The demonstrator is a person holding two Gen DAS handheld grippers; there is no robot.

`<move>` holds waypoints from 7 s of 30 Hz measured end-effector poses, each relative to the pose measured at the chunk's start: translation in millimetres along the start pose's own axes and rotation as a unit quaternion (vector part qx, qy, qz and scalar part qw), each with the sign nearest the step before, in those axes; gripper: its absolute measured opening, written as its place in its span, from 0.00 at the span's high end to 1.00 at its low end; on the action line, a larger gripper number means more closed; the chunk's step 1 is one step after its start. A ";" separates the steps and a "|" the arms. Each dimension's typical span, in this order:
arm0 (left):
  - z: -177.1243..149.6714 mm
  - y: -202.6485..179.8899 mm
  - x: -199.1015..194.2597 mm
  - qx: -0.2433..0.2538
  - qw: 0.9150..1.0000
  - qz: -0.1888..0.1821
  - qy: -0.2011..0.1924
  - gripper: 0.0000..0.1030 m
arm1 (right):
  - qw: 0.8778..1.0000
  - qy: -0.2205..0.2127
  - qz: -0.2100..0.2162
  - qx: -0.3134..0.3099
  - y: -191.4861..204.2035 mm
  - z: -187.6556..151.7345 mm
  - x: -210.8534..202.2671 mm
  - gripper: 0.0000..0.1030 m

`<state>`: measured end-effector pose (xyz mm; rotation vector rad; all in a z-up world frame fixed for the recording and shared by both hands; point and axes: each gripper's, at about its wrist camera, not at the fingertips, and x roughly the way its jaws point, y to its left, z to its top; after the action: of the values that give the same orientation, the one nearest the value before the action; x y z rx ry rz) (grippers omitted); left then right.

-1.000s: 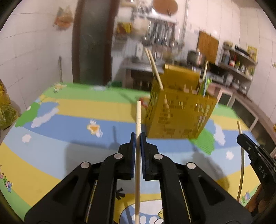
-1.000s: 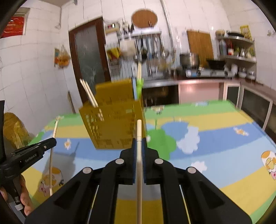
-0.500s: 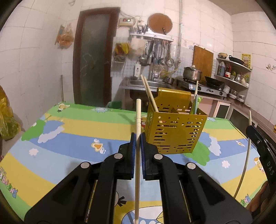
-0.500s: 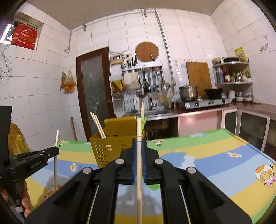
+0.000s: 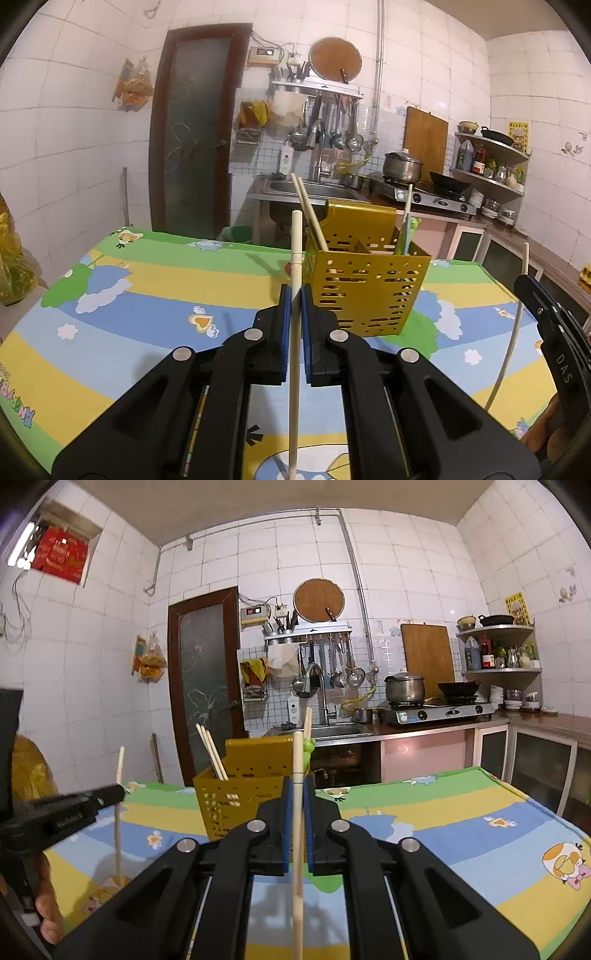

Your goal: Organize utensils

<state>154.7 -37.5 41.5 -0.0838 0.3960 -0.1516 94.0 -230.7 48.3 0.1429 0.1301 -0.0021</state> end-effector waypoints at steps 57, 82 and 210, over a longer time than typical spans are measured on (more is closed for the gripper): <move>66.3 16.6 -9.2 -0.018 0.997 0.032 -0.060 0.05 | 0.998 0.040 -0.046 -0.030 -28.5 57.4 52.9 0.19; -73.0 21.9 -56.3 0.005 0.999 0.030 -0.040 0.05 | 0.996 0.075 -0.040 -0.040 -4.4 -42.7 -39.9 0.05; -76.6 6.8 -72.7 0.051 0.994 0.055 -0.075 0.05 | 0.994 0.070 -0.069 -0.042 -8.0 -40.3 -51.1 0.05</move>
<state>59.4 -22.9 -2.3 0.0266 0.2419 -0.0562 38.0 -233.3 14.2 0.0505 0.2788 -0.1249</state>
